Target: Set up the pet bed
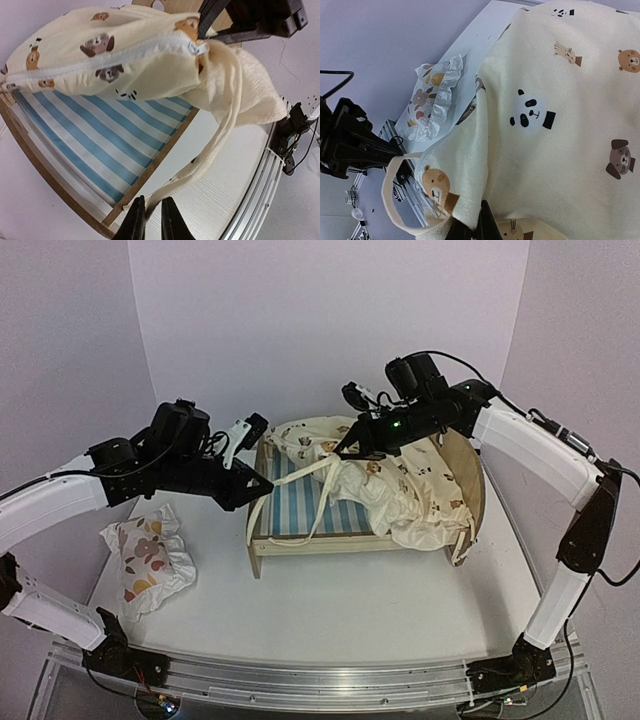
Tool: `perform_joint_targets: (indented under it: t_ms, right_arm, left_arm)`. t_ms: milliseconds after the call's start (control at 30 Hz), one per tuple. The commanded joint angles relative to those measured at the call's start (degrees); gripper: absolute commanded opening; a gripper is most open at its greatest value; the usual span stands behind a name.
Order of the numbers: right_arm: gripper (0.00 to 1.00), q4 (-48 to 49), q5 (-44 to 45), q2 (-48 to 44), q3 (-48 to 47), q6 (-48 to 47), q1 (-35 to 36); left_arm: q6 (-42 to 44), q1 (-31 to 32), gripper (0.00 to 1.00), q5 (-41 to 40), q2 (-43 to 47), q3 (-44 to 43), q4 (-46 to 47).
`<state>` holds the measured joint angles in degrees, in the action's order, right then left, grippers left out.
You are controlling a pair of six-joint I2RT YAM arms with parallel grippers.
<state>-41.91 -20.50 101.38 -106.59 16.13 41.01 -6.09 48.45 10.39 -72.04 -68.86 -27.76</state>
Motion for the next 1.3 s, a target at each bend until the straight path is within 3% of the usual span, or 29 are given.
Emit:
perform_joint_targets:
  t_ms: [0,100,233,433,633,867,1267]
  right_arm:
    - [0.0,-0.21,-4.5,-2.84,0.17,1.82,0.24]
    - [0.0,-0.19,-5.51,-1.54,0.1,2.3,0.52]
    - [0.0,-0.28,-7.24,-0.36,-1.09,2.6,1.08]
    - [0.0,-0.46,-15.15,-0.87,-2.97,3.0,1.44]
    - [0.0,-0.6,-23.12,-2.52,-7.48,5.67,1.44]
    - [0.0,-0.5,-20.04,-3.59,-11.7,7.4,1.44]
    - [0.0,-0.42,-16.53,-0.78,-2.27,7.78,1.44]
  left_arm:
    - [-1.2,-0.05,0.08,-1.91,-1.69,2.05,1.88]
    - [-2.48,-0.02,0.01,-6.79,-3.68,2.76,4.39]
    - [-3.53,-0.02,0.0,-4.86,-3.9,3.24,9.51]
    - [-3.25,-0.02,0.0,-13.32,-2.82,-0.25,9.99]
    - [-0.88,-0.02,0.0,-8.17,-0.96,-4.7,11.92]
    - [-0.01,-0.02,0.0,-6.27,-1.17,-7.88,11.15]
    - [-8.25,-0.01,0.0,-2.56,3.26,1.05,4.83]
